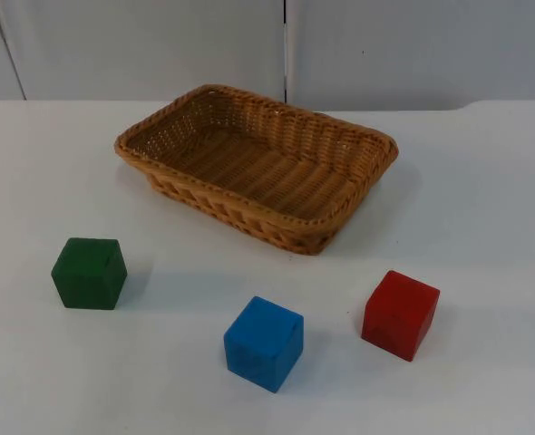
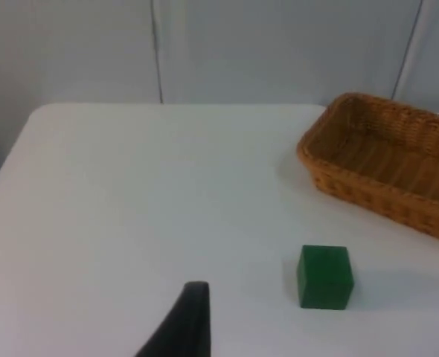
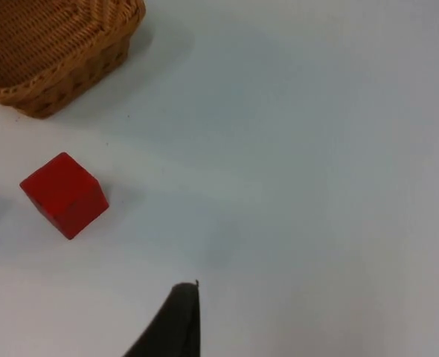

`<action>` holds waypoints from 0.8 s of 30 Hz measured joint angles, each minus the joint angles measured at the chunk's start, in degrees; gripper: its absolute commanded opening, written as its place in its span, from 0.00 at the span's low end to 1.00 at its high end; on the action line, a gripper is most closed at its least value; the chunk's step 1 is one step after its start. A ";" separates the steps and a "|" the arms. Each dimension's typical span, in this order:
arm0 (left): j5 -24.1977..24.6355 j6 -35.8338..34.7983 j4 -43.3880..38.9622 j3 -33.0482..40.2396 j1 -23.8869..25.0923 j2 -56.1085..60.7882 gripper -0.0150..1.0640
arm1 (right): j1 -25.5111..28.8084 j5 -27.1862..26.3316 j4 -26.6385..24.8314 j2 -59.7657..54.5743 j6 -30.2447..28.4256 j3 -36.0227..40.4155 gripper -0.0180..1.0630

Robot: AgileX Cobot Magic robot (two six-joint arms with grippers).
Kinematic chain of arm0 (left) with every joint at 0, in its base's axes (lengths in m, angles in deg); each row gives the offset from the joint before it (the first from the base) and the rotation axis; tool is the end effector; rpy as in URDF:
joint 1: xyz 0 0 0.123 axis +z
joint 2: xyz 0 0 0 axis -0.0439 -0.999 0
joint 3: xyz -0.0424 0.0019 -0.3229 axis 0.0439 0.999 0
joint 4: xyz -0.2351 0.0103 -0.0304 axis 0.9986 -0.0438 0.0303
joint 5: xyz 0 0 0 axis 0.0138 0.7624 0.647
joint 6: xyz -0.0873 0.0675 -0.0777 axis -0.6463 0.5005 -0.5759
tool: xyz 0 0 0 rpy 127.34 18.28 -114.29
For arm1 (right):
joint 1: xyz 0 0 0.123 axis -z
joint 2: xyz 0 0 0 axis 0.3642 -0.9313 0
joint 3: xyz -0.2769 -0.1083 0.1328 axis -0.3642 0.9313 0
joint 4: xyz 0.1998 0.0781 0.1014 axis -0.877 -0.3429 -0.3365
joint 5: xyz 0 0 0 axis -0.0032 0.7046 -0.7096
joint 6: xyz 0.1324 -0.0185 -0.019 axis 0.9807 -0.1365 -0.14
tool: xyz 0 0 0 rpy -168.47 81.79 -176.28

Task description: Pick up one cube with each hand and place exactly two cubes into the same basket, leaving the remaining cube outside.

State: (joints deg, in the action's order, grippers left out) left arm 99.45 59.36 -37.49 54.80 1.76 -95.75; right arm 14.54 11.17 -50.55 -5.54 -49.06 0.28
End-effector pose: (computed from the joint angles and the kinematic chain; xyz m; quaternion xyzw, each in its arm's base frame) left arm -0.0016 -0.0053 0.2904 -0.0022 0.8263 -0.0328 0.5623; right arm 0.0472 0.0087 0.2811 -0.0886 0.8917 0.0213 0.4434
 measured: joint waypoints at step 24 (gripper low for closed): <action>-8.31 8.63 10.85 0.00 0.00 -24.71 0.99 | 0.00 -0.08 -5.37 -19.35 -6.05 -9.10 0.99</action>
State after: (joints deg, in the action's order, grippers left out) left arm 91.15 67.99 -26.64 54.80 1.76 -120.46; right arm 14.54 11.09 -55.92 -24.89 -55.11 -8.82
